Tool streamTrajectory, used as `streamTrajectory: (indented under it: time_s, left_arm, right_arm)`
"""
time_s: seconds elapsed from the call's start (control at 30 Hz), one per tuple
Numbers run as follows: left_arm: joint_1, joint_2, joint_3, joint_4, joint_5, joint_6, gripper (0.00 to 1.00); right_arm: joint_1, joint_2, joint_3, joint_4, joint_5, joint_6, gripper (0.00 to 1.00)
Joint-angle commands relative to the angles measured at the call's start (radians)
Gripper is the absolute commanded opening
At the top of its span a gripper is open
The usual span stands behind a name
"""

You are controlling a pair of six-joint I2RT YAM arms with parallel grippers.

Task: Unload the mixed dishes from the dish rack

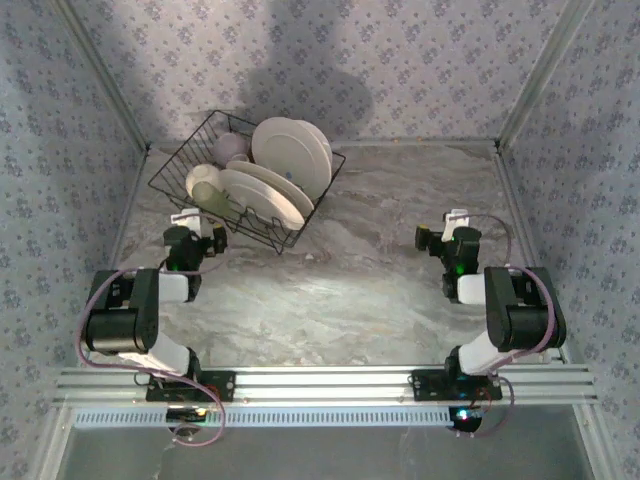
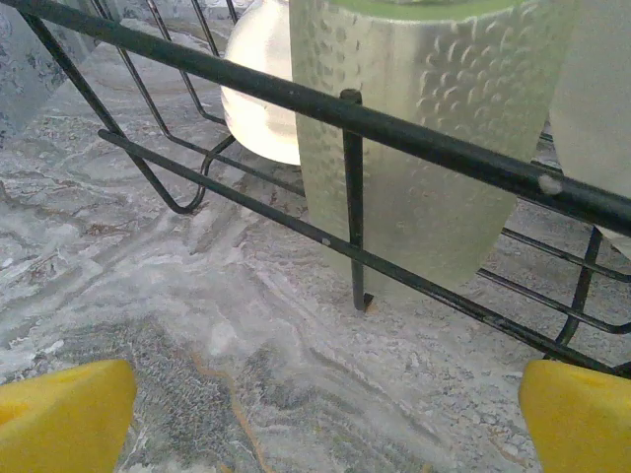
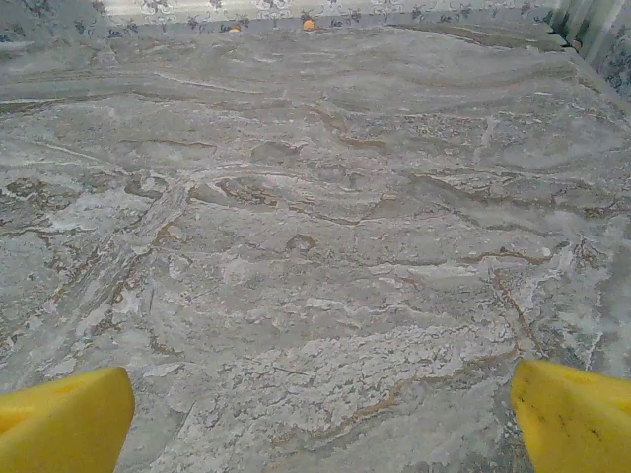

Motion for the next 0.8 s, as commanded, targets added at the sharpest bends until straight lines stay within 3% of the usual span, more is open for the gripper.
streamTrajectory:
  time_s: [0.0, 0.77]
  left_arm:
    - [0.004, 0.007, 0.020, 0.001, 0.019, 0.014, 0.99]
    - [0.005, 0.007, 0.020, 0.001, 0.019, 0.013, 0.99]
  right_arm:
    - [0.002, 0.005, 0.001, 0.020, 0.005, -0.007, 1.00]
    - [0.010, 0.003, -0.008, 0.033, 0.040, -0.017, 1.00]
